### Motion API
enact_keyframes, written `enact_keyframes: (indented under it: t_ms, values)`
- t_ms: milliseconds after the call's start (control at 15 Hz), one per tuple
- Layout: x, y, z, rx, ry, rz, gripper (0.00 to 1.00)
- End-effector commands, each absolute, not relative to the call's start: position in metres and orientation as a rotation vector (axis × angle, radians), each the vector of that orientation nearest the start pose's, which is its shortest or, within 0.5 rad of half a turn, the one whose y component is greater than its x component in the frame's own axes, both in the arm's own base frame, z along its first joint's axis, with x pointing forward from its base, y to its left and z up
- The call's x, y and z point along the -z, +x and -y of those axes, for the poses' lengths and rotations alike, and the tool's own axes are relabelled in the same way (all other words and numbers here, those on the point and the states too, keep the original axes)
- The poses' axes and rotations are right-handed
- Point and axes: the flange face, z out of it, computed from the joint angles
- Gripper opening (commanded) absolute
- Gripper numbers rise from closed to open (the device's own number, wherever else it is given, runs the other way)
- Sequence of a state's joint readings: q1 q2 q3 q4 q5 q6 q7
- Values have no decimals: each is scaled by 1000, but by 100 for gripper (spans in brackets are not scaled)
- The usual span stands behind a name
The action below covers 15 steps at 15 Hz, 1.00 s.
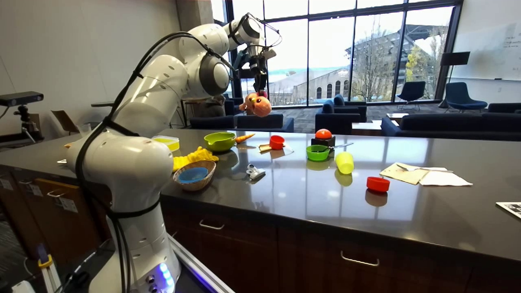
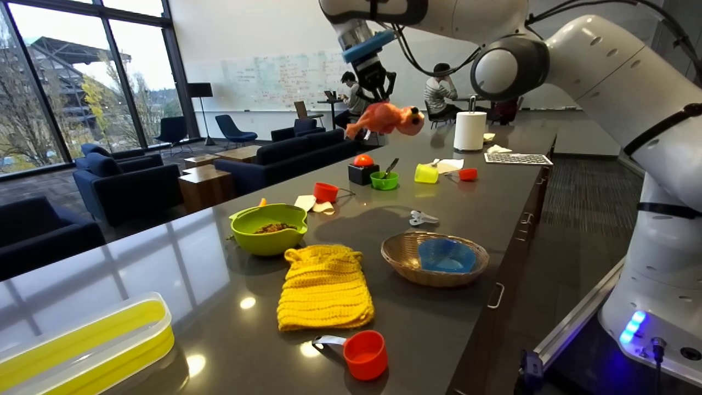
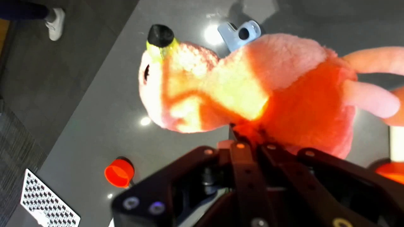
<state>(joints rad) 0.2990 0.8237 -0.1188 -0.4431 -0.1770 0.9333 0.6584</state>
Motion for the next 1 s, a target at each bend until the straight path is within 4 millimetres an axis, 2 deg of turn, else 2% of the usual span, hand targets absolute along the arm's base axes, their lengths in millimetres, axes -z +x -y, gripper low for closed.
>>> enact_keyframes:
  t_ms: [0,200,333,600,933]
  values:
    - [-522,659,-133,-616,-3399,-711,1]
    - [-490,655,-130,-867,-3393,-646,1]
    - [-475,653,-129,-985,-3335,-735,1]
    - [-454,654,-135,-1073,-3184,-888,1]
    - [-445,665,-151,-984,-3028,-1215,1]
